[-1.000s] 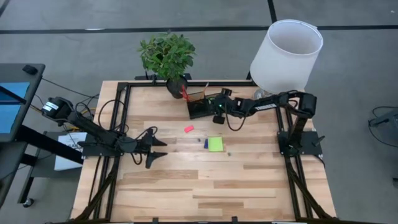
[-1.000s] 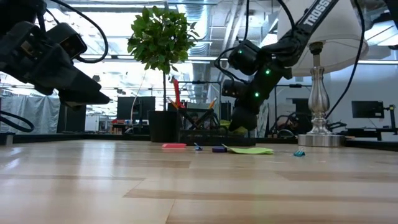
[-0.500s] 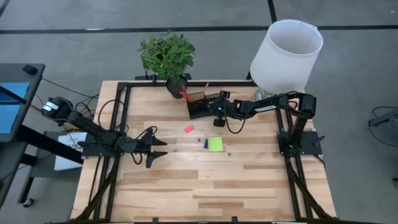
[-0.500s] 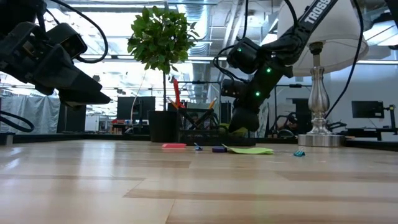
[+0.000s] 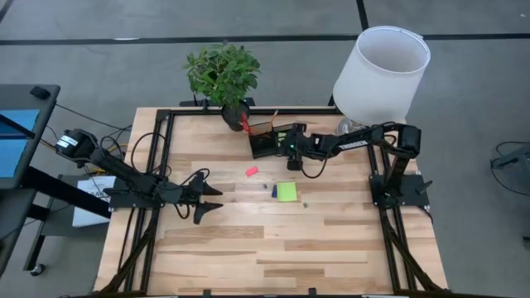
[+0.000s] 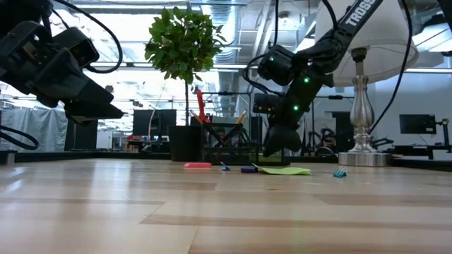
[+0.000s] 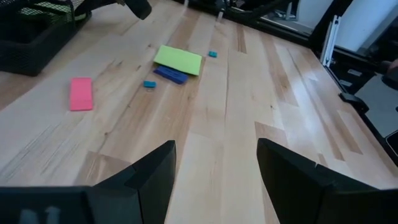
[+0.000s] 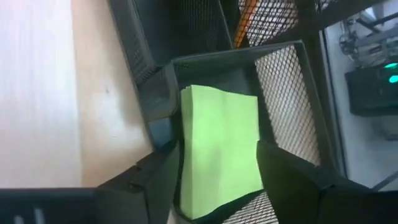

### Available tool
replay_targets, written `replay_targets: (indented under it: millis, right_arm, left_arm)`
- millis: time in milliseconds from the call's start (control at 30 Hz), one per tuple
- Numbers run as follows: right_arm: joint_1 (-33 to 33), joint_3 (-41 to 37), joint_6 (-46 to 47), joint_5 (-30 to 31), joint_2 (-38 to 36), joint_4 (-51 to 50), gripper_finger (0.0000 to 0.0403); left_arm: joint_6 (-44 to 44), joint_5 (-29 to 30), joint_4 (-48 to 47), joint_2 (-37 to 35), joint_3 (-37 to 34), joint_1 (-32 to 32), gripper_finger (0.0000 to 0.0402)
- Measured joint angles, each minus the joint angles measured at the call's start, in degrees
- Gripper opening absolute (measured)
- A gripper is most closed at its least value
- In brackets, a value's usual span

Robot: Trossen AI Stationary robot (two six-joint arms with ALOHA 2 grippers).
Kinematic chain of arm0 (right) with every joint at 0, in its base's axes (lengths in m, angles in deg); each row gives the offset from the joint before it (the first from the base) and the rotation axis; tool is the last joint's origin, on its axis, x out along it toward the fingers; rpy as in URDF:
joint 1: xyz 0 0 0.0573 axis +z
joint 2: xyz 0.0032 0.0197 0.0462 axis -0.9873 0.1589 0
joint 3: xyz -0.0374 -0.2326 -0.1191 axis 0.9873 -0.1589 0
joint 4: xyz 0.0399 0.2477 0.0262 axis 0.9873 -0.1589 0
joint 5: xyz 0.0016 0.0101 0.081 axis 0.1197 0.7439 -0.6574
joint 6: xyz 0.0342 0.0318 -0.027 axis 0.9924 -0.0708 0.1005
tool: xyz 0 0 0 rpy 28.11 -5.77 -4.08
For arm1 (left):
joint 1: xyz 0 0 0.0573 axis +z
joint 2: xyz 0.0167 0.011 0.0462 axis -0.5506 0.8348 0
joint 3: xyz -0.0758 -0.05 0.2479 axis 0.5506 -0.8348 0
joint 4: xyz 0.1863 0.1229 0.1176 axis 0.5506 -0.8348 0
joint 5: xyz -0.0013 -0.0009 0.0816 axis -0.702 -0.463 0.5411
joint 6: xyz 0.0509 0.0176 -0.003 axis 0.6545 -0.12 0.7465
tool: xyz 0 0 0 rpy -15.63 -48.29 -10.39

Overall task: Pick and place office supplies into organizer
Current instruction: Put the bottom blue binder clip into the desk organizer

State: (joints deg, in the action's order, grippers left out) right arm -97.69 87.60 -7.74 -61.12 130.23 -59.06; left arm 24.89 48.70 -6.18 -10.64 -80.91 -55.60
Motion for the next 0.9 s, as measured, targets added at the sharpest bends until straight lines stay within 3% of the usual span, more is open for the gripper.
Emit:
replay_targets:
  millis: [167,433,600,700,900]
  right_arm:
    - [1.81,2.9,-4.98,4.34,-0.04,-0.41,0.0234]
    - [9.37,7.08,-16.14,21.54,-0.04,-0.65,0.0234]
    - [16.65,8.82,-18.21,31.52,-0.04,-0.61,0.0233]
    - [21.1,9.04,-15.08,38.26,-0.04,-0.71,0.0233]
    - [30.1,9.13,3.2,47.51,-0.07,-3.88,0.0233]
  left_arm:
    - [-0.02,0.02,0.0,0.0,0.0,0.0,0.0217]
    - [0.04,0.23,0.0,0.0,0.0,0.0,0.0217]
    - [0.63,0.24,-0.02,0.0,0.0,0.0,0.0217]
    - [0.68,0.24,-0.04,0.0,0.0,0.0,0.0217]
    - [1.39,0.27,-0.03,0.0,0.0,0.0,0.0217]
